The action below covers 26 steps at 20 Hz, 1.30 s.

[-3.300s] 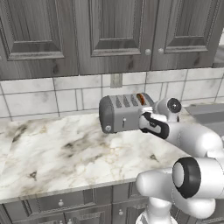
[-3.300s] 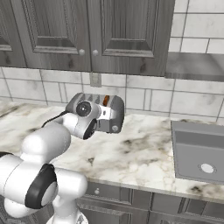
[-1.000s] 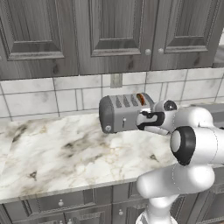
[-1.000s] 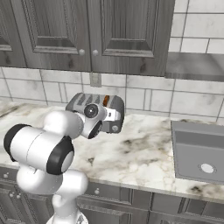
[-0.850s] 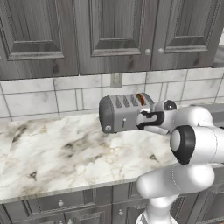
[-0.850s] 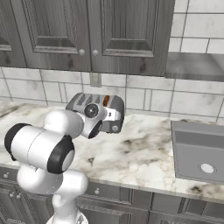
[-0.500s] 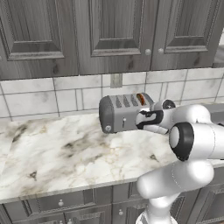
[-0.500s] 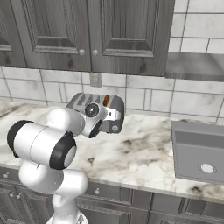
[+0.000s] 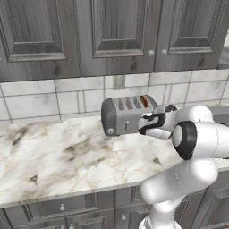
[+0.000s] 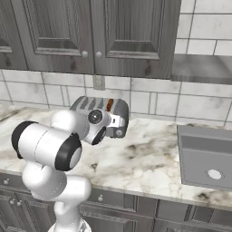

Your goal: Start the toaster. Once the lever pops up, take the bread to the plate on the dining counter.

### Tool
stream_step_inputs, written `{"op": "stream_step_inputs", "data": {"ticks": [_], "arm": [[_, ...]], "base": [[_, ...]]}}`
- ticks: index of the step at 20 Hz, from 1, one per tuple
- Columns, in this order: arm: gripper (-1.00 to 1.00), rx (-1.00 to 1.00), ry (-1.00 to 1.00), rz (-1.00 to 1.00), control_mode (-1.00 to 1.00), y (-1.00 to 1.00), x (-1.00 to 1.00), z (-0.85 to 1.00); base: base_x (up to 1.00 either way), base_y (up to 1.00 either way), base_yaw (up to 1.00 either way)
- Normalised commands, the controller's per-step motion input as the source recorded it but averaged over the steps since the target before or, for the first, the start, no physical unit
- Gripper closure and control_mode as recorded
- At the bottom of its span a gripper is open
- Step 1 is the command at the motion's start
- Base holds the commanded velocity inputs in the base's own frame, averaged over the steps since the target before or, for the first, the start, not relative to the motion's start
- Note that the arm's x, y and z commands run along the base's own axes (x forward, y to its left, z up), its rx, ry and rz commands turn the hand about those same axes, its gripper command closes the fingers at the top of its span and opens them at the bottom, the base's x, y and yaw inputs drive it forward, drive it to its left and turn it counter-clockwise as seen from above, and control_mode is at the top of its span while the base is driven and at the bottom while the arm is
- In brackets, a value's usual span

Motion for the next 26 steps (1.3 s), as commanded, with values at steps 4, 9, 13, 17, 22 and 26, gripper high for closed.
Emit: {"op": "stream_step_inputs", "data": {"ticks": [4, 9, 13, 17, 22, 26], "arm": [[-1.0, 0.0, 0.0, 0.0, -1.0, 0.0, 0.0, -0.2], [-1.0, 0.0, 0.0, 0.0, -1.0, 0.0, 0.0, -0.11], [-1.0, 0.0, 0.0, 0.0, -1.0, 0.0, 0.0, -0.16], [-1.0, 0.0, 0.0, 0.0, -1.0, 0.0, 0.0, -0.21], [-1.0, 0.0, 0.0, 0.0, -1.0, 0.0, 0.0, -0.21], [-1.0, 0.0, 0.0, 0.0, -1.0, 0.0, 0.0, -0.21]], "base": [[0.0, 0.0, 0.0], [0.0, 0.0, 0.0], [0.0, 0.0, 0.0], [0.0, 0.0, 0.0], [0.0, 0.0, 0.0], [0.0, 0.0, 0.0]]}}
